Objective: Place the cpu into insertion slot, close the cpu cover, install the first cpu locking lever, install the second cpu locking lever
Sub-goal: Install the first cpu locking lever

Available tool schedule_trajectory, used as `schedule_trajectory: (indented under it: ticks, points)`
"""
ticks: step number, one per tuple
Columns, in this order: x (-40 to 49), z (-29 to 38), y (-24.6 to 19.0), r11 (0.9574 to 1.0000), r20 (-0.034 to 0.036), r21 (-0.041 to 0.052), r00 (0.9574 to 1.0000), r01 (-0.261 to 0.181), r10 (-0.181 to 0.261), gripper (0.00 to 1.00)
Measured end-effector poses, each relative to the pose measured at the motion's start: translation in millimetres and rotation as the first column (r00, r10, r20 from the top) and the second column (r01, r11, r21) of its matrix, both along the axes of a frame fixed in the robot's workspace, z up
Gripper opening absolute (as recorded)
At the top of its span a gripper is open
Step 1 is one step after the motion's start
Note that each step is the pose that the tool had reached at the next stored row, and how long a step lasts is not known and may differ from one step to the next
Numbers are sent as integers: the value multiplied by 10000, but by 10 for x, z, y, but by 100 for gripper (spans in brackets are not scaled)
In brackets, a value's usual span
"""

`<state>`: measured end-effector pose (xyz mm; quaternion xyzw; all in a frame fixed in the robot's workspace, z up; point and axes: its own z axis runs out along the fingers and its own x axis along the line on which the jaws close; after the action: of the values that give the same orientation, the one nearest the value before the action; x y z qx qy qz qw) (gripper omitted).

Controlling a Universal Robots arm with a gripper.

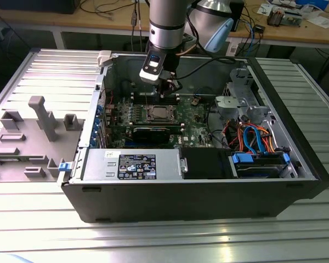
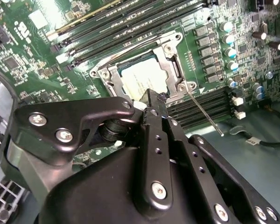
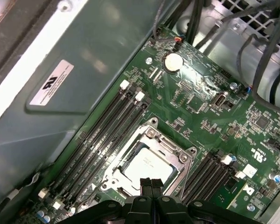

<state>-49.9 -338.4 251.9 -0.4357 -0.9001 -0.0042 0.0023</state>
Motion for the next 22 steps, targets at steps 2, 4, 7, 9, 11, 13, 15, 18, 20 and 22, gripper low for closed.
schedule_trajectory:
  ticks: [2, 4, 7, 9, 11, 13, 15, 18, 20, 22]
  points:
    - [0, 0, 0, 9975, 1, 0, 9975, -701, 701, 11]
    - [0, 0, 0, 9939, 0, 1, 9939, -1103, 1103, 11]
    - [0, 0, 0, 9830, 0, 0, 9830, -1836, 1836, 11]
    - [0, 0, 1, 9653, 0, 0, 9653, -2611, 2611, 11]
    - [0, 0, 0, 9477, 0, 0, 9477, -3191, 3191, 11]
    - [0, 0, 1, 9294, 0, 0, 9294, -3691, 3691, 11]
    - [0, 0, 1, 9101, 0, 0, 9101, -4143, 4143, 11]
    - [0, 0, 1, 8753, 0, 0, 8753, -4837, 4837, 11]
    - [0, 0, 0, 8570, 0, -1, 8570, -5153, 5153, 11]
    - [0, 0, 0, 8400, -1, -1, 8400, -5426, 5426, 11]
